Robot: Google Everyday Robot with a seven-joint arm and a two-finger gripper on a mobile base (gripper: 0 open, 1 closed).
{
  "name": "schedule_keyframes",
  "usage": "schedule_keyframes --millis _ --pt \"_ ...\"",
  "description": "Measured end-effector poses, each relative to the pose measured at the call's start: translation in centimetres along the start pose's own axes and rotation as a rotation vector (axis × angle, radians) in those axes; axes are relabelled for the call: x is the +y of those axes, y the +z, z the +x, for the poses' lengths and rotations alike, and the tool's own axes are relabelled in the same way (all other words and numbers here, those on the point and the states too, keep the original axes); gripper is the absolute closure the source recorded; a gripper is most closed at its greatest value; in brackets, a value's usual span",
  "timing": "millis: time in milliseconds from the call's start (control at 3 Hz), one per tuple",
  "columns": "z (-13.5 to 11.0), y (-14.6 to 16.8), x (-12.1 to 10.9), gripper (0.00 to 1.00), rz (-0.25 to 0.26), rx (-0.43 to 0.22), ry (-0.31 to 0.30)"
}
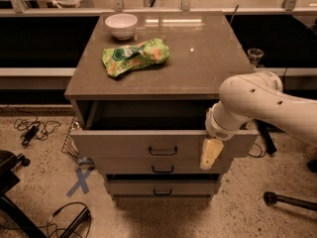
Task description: Open top drawer
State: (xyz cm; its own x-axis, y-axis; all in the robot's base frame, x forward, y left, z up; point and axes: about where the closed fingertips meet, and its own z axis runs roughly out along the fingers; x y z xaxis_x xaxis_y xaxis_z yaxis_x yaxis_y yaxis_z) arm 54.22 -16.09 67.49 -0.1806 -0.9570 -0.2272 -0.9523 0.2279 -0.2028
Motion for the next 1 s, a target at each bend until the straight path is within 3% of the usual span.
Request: schedule_keyframes --millis 333,1000 --pt "0.0 0.0 0.1 0.16 -0.001 0.001 -0.001" --pt "0.4 0.2 2.2 0.64 -0.067 0.004 0.068"
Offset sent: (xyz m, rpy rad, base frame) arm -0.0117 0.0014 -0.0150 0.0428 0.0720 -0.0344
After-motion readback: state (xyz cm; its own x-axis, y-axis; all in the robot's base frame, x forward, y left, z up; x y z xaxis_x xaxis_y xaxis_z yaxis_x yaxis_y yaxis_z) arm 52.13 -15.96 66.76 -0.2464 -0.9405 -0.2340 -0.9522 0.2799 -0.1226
